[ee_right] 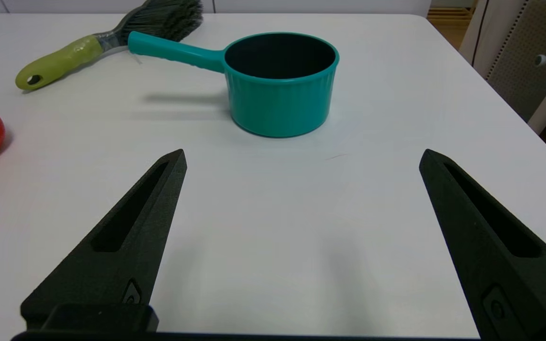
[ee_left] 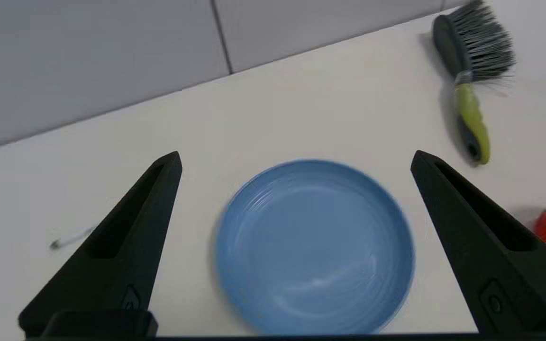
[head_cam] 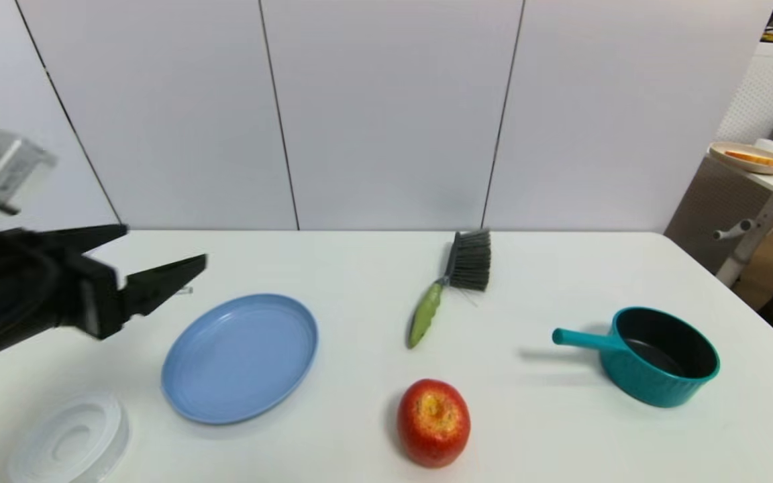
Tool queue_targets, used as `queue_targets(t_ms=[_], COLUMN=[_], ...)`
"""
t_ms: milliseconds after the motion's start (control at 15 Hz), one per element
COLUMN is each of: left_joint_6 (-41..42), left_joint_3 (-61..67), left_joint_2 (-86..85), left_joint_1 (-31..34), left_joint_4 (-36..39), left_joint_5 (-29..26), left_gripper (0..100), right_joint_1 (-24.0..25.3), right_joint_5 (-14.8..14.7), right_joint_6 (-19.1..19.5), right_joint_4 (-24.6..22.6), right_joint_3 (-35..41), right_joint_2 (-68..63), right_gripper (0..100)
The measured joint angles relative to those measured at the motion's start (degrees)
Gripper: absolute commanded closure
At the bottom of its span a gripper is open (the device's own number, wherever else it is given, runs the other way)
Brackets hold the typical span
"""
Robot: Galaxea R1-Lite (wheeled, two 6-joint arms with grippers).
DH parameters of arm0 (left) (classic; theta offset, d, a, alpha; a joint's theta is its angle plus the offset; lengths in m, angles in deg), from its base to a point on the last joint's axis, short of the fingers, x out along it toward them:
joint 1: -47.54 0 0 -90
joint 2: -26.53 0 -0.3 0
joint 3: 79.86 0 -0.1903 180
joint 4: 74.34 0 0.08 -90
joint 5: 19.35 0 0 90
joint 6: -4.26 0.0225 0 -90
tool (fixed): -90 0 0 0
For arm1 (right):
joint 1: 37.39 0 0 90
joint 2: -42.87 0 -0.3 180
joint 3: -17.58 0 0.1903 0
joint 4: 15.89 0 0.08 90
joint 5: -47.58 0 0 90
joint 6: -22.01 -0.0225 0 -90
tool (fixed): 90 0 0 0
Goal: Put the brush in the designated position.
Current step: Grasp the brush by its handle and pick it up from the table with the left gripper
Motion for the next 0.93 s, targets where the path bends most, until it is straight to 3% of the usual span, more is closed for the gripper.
queue_targets(t_ms=[400, 600, 933], left_joint_6=[0.78, -1.16, -5.56], left_joint_3=[-16.57, -22.11, -34.88], left_joint_2=[28.15, 38.88, 53.09], left_joint_1=[-16.53, -20.32, -22.49], left_joint_4=[11.08, 15.52, 15.27], left_joint_5=[0.65, 3.95, 8.72], left_gripper=[0, 0, 0], right_joint_1=[0.00, 0.02, 0.00], right_joint_5=[0.01, 0.01, 0.01], right_joint_6=[0.00, -0.02, 0.00], right_joint_4=[0.00, 0.00, 0.00], right_joint_3=[0.00, 0.00, 0.00], right_joint_2=[0.00, 0.00, 0.00], right_gripper=[0, 0, 0])
